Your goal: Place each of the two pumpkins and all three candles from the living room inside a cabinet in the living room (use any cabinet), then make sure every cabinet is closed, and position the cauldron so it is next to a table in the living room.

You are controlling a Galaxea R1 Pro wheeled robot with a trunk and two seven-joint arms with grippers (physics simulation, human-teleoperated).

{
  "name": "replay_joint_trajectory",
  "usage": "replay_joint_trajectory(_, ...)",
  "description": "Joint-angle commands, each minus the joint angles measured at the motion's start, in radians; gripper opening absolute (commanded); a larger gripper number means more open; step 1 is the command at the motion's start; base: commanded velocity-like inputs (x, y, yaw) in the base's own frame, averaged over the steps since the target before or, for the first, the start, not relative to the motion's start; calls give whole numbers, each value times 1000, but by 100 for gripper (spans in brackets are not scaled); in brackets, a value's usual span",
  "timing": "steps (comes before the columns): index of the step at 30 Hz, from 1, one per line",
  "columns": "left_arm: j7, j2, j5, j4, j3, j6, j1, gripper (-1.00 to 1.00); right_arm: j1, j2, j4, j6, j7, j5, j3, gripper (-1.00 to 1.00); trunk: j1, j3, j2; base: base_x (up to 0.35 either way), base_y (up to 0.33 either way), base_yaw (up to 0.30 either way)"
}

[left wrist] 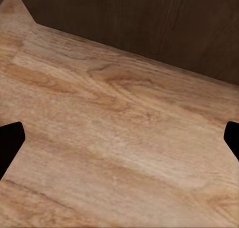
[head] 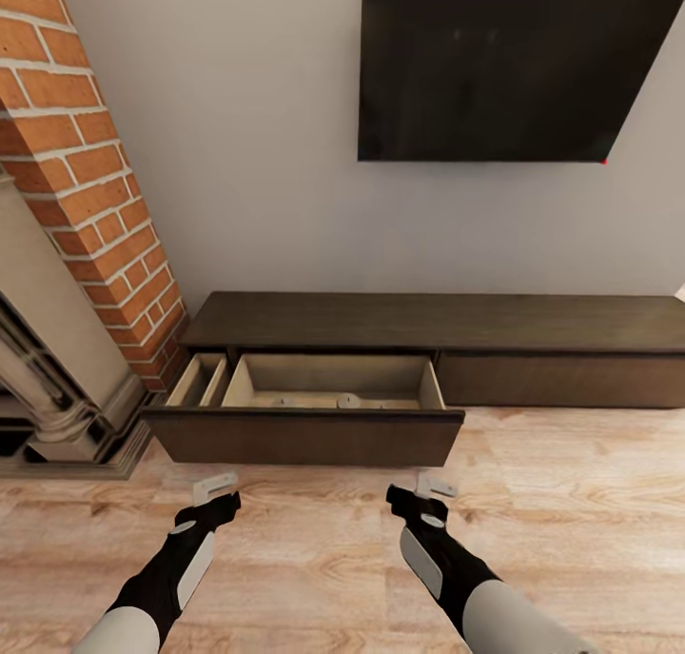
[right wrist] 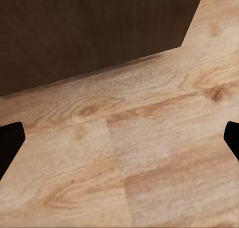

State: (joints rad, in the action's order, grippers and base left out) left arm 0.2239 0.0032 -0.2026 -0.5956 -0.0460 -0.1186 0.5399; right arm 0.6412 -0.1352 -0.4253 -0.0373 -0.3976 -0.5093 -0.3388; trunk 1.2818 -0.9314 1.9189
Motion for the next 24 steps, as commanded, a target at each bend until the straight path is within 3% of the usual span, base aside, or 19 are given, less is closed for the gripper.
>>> replay_joint_trajectory(1, 0, 0, 0, 0, 0, 2, 0, 100, 1, 0, 16, -27, 11, 13, 0, 100, 4, -3, 7, 0, 0, 0)
replay_joint_trajectory(5, -1, 0, 0, 0, 0, 10, 0, 100, 1, -1, 81, -132, 29, 75, 4, 100, 19, -16, 35, 0, 0, 0)
replay_joint_trajectory(8, -2, -7, 1, 0, 14, 15, 0, 100, 1, -1, 100, -183, 32, 93, 7, 100, 31, -25, 56, 0, 0, 0)
replay_joint_trajectory(12, -1, -21, 5, 1, 77, 75, 0, 100, 1, -1, 112, -268, 34, 105, 6, 100, 46, -38, 84, 0, 0, 0)
replay_joint_trajectory(17, 5, -24, 4, 4, 141, 131, 0, 100, 2, -6, 118, -297, 34, 108, 5, 100, 65, -53, 119, 0, 0, 0)
replay_joint_trajectory(24, 6, -26, 4, 21, 155, 169, 0, 100, 1, -4, 118, -306, 34, 109, 4, 100, 92, -75, 168, 0, 0, 0)
